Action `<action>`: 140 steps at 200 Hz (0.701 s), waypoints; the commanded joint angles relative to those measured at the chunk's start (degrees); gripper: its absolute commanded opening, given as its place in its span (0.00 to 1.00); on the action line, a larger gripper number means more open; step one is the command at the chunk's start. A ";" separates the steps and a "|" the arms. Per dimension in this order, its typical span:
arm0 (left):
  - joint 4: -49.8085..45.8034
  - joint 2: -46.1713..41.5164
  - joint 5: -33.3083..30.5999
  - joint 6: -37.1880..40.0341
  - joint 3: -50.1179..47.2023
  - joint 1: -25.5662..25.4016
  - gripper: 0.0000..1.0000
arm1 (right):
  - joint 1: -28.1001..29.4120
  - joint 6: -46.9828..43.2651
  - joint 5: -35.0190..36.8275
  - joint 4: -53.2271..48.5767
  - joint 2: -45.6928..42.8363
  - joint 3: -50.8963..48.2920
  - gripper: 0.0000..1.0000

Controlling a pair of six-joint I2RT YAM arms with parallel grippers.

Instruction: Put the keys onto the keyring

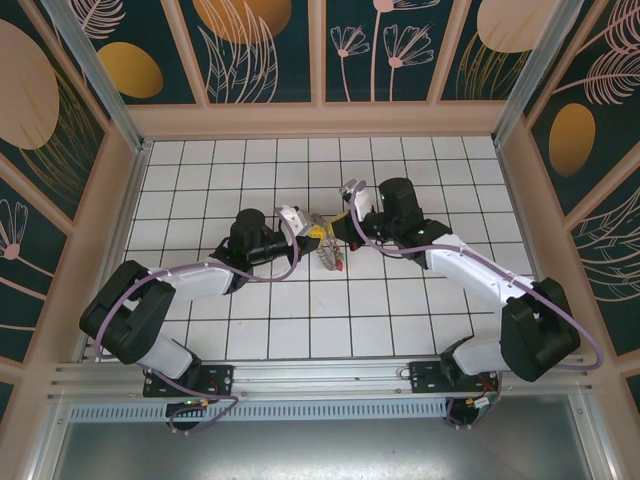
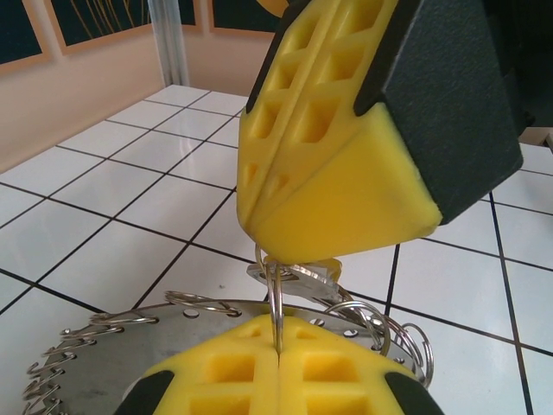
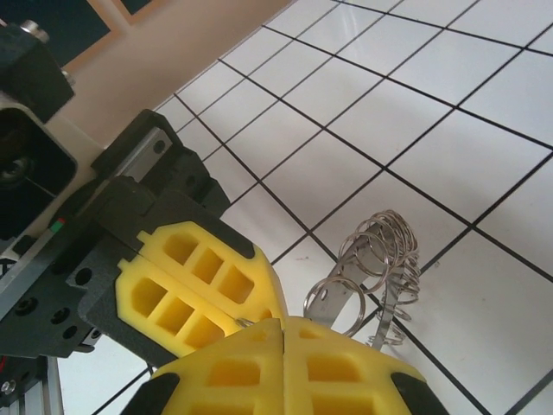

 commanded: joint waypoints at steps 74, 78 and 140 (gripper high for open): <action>2.14 -1.01 1.50 0.31 1.48 -0.37 0.00 | 2.09 -2.38 -2.83 3.31 -0.38 2.33 0.00; 2.09 -1.07 1.38 0.35 1.46 -0.38 0.00 | 2.07 -2.50 -2.76 3.33 -0.41 2.33 0.00; 1.91 -2.02 0.93 0.40 0.95 -0.43 0.00 | 2.91 -4.83 1.83 3.06 -1.05 1.81 0.00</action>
